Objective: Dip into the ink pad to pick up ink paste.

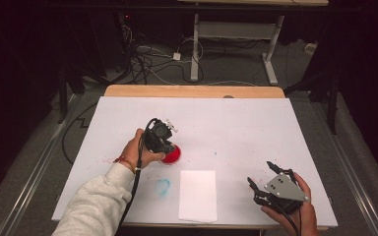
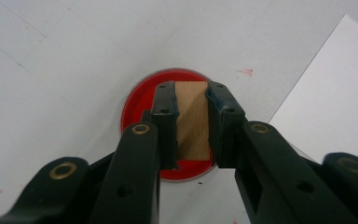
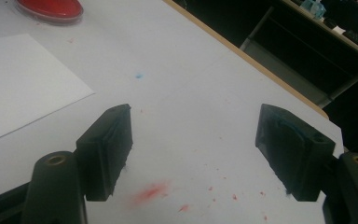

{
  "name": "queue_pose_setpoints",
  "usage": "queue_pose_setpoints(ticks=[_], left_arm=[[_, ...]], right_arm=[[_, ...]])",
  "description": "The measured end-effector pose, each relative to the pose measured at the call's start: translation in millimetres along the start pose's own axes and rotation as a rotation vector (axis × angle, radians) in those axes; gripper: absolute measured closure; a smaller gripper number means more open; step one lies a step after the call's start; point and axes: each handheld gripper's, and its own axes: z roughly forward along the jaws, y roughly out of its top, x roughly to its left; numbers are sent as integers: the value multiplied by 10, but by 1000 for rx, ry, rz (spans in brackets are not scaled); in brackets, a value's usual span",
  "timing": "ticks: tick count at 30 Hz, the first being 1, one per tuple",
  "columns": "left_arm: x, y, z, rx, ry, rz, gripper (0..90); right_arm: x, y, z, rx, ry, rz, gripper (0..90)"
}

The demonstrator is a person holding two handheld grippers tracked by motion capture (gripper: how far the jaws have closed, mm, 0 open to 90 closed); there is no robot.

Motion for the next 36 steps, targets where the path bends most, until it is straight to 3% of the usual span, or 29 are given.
queue_pose_setpoints(ticks=[7, 10, 19, 36], left_arm=[[8, -29, 195, 50, -5, -6, 735], [34, -48, 201, 37, -20, -15, 735], [22, -85, 220, 15, -11, -20, 736], [-69, -96, 236, 8, 49, 4, 736]], right_arm=[[1, -8, 3, 2, -1, 2, 277], [0, -9, 3, 3, -1, 2, 276], [7, -6, 1, 5, -1, -7, 275], [12, -5, 9, 13, 0, -8, 276]])
